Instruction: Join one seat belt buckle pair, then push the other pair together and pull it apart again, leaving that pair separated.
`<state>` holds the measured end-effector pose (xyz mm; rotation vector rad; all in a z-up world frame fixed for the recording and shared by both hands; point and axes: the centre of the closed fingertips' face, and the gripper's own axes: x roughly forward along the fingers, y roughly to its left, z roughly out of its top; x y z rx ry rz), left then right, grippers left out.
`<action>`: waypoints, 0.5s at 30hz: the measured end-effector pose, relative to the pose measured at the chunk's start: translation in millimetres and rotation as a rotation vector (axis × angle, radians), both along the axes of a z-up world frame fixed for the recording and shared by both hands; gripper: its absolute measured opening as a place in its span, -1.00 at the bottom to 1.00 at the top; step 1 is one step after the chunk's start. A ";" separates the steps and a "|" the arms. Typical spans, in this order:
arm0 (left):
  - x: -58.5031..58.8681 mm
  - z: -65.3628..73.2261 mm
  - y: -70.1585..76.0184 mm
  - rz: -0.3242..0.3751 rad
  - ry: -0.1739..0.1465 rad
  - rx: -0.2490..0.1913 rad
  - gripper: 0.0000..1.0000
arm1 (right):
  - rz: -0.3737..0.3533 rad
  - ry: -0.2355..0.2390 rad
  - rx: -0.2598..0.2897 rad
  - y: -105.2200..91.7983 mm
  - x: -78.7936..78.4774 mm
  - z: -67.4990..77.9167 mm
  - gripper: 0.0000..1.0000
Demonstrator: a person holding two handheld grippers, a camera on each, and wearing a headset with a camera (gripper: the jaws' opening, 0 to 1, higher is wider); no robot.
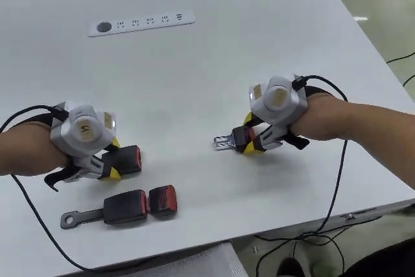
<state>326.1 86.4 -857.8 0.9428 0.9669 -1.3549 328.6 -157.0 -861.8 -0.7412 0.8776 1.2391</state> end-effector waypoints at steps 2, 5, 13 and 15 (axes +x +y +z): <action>0.0 0.3 -0.1 -0.001 -0.003 -0.003 -0.32 | -0.007 -0.010 0.009 -0.2 0.2 0.0 -0.33; 0.3 0.3 -0.6 0.000 -0.002 -0.004 -0.32 | -0.029 -0.007 0.028 -1.5 1.6 -0.4 -0.33; 0.8 -0.3 -1.5 -0.013 -0.003 0.024 -0.32 | -0.022 -0.002 0.002 0.1 1.6 0.8 -0.32; 0.9 -0.3 -1.2 -0.014 -0.003 0.024 -0.32 | -0.017 -0.010 -0.006 1.5 1.5 1.2 -0.32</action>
